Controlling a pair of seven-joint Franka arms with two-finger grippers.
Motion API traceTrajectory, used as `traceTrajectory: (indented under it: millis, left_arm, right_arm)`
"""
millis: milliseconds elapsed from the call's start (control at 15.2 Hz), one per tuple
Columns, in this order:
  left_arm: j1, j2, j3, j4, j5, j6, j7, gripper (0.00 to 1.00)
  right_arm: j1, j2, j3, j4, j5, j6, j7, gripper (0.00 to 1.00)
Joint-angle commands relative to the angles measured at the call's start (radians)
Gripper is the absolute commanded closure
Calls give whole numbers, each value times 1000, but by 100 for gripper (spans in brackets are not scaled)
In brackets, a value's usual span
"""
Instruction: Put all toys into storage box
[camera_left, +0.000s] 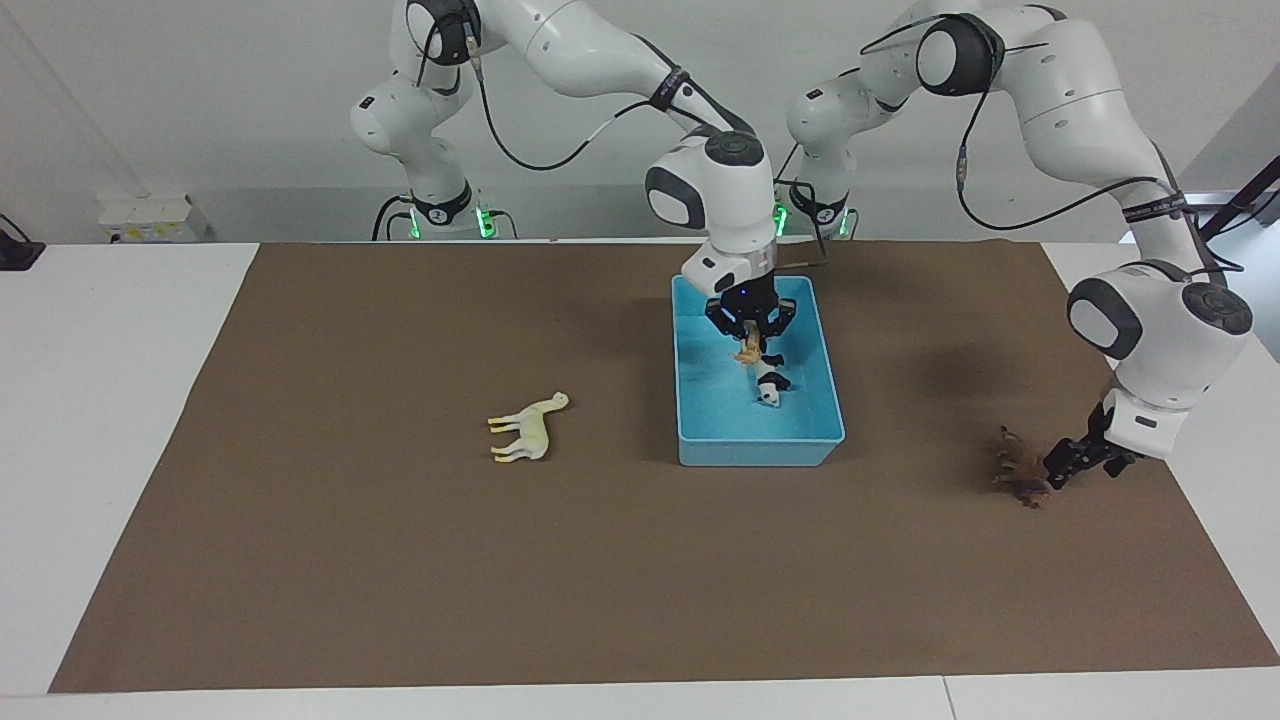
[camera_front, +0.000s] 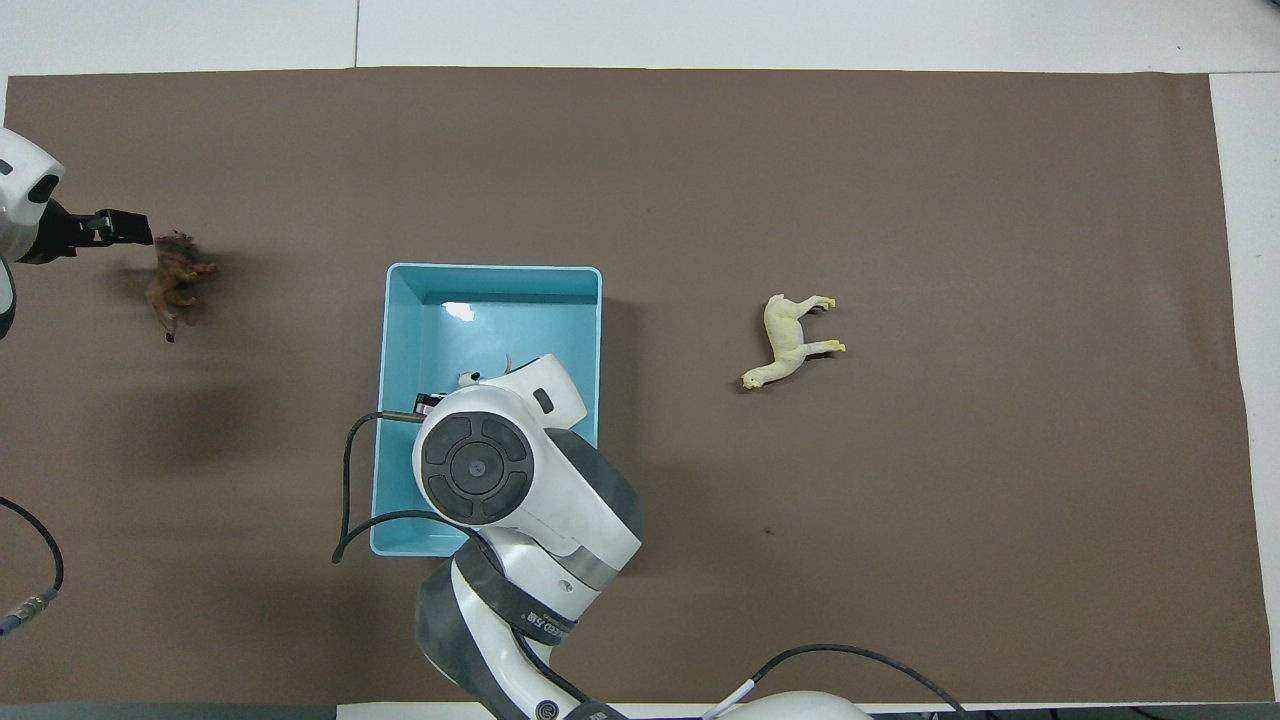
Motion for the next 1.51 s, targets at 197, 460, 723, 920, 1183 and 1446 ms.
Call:
traceTrajectory:
  millis: [197,460,723,920,1183,1446]
  left_arm:
    - [-38,30,-4,20,-84,37,-4,0]
    - [-46,11,14,-60,-58,65,-9,0]
    - [-48,2,17,-84,-56,61,-10,35]
    - [-68,0,20,-52,-59,-7,-55,100]
    - [-138,16,19,131,-58,-281,-165,100]
    - [-254,-120,7,209,-82,-585,-431,100]
  right_arm:
    - [-13,-19,-3,93,3,-194,103,0]
    - [-135,-83,-44,130,-37,-315,16,0]
    - [-285,-111,-46,103,-40,-375,-315,0]
    - [-362,-157,-46,-48,-38,-288,-458,0]
    - [-393,-251,-47,-359,-38,-64,-607,0]
    - [-424,-249,-47,-405,-40,-44,-667,0]
